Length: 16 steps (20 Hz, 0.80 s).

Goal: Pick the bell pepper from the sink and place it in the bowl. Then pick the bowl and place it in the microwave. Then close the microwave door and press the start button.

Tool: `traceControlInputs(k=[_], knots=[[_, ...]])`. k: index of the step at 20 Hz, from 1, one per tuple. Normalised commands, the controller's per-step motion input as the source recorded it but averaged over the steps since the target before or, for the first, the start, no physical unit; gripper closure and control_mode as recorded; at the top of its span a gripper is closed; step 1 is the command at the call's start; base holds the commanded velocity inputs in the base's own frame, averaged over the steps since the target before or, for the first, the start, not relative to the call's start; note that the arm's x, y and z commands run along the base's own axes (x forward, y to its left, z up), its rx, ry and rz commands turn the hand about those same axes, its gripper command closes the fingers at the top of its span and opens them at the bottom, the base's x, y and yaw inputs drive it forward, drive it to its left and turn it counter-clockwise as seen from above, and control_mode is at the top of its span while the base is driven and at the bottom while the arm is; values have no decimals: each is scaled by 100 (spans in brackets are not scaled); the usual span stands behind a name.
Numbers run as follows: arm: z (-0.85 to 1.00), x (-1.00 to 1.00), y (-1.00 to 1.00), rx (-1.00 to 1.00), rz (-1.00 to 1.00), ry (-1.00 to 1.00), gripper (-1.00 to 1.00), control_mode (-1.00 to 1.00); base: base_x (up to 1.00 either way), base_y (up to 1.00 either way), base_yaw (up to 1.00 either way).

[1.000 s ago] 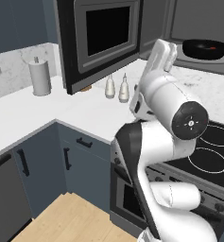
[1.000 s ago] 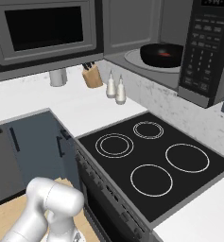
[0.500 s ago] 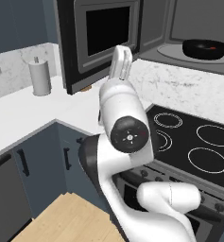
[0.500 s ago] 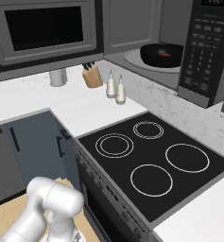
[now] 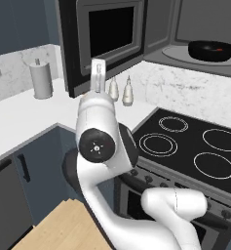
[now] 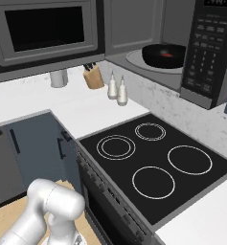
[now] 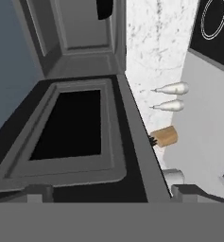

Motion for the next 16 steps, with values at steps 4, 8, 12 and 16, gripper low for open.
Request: traceControlInputs(k=[4, 8, 12, 16], knots=[[-34, 4, 83, 0, -6, -5, -100, -100, 0, 0, 0], [-15, 0, 66, 1, -6, -1, -100, -100, 0, 0, 0], [-20, 22, 28, 3, -3, 0, -100, -100, 0, 0, 0], [-29, 48, 8, 0, 0, 0, -100, -100, 0, 0, 0]])
